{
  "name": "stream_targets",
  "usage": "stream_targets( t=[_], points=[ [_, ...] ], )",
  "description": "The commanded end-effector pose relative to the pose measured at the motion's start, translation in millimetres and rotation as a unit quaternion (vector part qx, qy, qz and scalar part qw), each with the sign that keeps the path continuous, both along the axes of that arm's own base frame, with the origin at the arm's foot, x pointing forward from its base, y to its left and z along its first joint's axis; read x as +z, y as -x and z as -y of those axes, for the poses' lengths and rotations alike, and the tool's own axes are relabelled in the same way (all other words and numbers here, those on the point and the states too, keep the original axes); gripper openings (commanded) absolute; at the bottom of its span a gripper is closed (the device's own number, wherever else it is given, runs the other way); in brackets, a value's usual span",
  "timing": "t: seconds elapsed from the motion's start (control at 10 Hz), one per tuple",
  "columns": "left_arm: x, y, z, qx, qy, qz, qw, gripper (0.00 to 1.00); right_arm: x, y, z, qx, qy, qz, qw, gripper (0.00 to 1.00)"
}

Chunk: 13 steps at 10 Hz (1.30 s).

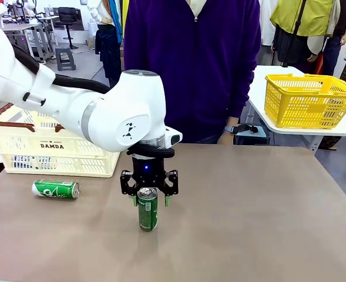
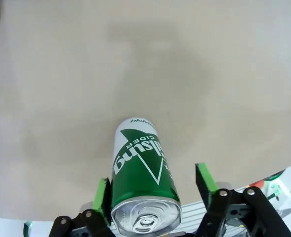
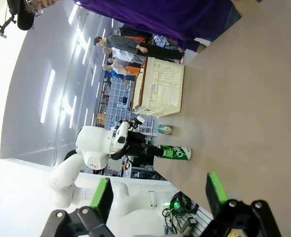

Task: Place the drinks into the Shopping basket.
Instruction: Pick up one drink and place it into the Shopping basket.

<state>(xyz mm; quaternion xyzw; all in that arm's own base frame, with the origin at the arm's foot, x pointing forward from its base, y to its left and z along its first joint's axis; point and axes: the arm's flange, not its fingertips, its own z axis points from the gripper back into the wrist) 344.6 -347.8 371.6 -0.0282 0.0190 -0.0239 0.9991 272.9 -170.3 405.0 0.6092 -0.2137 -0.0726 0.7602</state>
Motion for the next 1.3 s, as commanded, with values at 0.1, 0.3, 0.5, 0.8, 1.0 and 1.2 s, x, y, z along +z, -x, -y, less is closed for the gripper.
stream_targets(
  t=[0.1, 0.3, 0.5, 0.8, 1.0, 1.2],
  points=[
    [4, -2, 0, -0.008, -0.014, -0.006, 1.0, 0.0, 6, -3, -1, -0.006, -0.013, -0.001, 1.0, 1.0],
    [5, -1, 0, -0.008, -0.014, -0.007, 1.0, 0.0, 6, -3, -1, -0.006, -0.013, -0.001, 1.0, 1.0],
    [10, 0, -2, -0.008, -0.011, -0.004, 1.0, 0.0, 6, -3, -1, -0.006, -0.013, -0.001, 1.0, 1.0],
    [109, -7, -44, -0.022, 0.004, 0.041, 0.999, 0.0, 6, -3, -1, -0.006, -0.013, -0.001, 1.0, 1.0],
    [234, -24, -96, -0.036, 0.044, 0.118, 0.991, 0.0, 6, -3, -1, -0.006, -0.013, -0.001, 1.0, 1.0],
    [294, -62, -159, 0.045, 0.029, 0.233, 0.971, 0.0, 6, -3, -1, -0.006, -0.013, -0.001, 1.0, 1.0]
  ],
)
